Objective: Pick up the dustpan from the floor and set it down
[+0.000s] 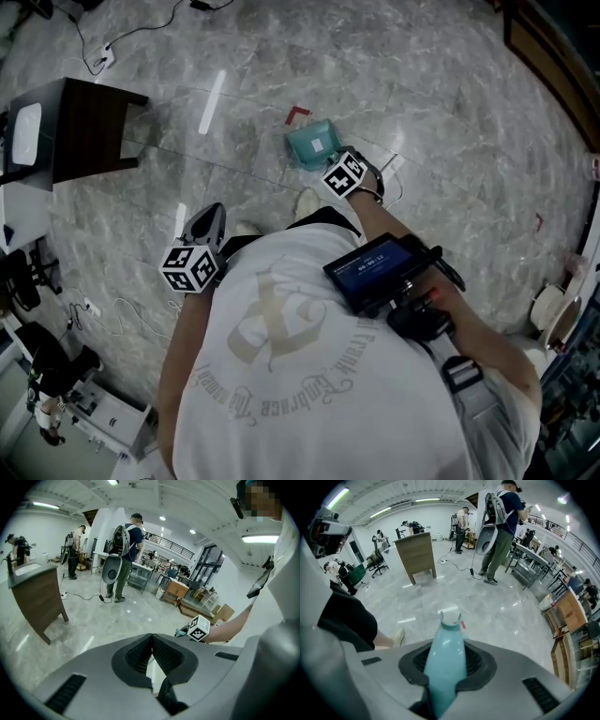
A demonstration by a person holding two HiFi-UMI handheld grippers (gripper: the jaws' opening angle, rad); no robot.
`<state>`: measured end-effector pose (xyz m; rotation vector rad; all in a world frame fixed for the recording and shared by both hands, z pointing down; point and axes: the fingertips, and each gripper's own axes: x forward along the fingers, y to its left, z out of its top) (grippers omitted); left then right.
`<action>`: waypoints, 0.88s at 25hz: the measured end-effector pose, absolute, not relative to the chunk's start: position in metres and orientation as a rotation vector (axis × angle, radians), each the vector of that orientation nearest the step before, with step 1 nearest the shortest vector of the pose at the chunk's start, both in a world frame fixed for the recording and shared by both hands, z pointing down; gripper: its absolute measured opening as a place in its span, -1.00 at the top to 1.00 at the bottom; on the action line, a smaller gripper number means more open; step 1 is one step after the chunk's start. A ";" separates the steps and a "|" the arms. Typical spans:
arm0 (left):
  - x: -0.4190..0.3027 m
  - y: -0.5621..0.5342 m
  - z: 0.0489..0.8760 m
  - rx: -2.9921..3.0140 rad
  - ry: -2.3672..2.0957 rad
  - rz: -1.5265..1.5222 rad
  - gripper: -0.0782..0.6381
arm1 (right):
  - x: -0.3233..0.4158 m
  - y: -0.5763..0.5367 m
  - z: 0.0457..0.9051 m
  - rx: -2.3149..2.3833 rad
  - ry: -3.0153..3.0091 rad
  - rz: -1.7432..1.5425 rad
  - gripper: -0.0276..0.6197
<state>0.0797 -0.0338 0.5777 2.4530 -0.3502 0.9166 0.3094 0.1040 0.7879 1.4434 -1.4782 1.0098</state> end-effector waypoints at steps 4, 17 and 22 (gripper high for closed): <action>0.072 -0.023 0.573 2.470 -0.358 0.912 0.75 | 0.299 0.118 0.797 1.457 -1.456 1.020 0.62; 0.072 -0.020 0.570 2.477 -0.322 0.919 0.75 | 0.268 0.122 0.797 1.482 -1.568 1.154 0.48; 0.075 -0.015 0.573 2.487 -0.273 0.905 0.75 | 0.265 0.122 0.782 1.531 -1.604 1.127 0.34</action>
